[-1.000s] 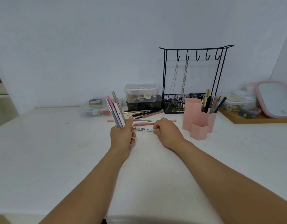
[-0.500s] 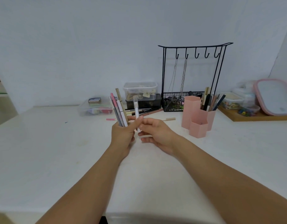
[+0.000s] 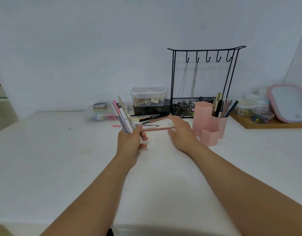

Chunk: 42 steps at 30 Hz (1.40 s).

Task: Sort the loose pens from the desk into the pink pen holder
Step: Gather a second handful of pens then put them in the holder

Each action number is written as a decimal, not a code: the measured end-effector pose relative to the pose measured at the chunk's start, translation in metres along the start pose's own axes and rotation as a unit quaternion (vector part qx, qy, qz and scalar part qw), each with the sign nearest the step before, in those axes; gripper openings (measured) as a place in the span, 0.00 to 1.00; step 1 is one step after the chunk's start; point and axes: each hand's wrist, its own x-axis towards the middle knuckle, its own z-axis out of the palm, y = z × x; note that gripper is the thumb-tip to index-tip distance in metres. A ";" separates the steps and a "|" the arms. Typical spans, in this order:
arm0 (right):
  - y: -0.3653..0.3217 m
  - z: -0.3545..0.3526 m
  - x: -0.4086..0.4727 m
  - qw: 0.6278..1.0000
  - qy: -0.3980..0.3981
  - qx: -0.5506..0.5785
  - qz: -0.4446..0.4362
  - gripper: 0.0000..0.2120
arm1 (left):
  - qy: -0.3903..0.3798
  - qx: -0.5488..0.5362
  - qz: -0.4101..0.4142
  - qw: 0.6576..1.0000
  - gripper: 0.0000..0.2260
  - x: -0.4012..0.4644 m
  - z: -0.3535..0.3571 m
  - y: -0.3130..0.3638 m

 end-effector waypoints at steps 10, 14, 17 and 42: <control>0.006 0.004 0.003 0.980 -0.058 -0.188 0.019 0.17 | -0.006 -0.003 -0.017 1.000 0.07 0.000 0.000 0.000; 0.001 0.004 0.004 0.981 -0.030 -0.188 0.044 0.10 | -0.011 0.014 -0.019 1.000 0.09 0.000 0.001 0.000; 0.001 0.003 0.005 0.984 -0.006 -0.171 0.052 0.10 | -0.019 0.028 -0.011 0.999 0.10 0.000 0.001 -0.002; -0.069 0.013 -0.026 0.879 -0.050 0.472 0.041 0.07 | -0.040 -0.028 0.009 0.999 0.13 -0.009 -0.001 0.005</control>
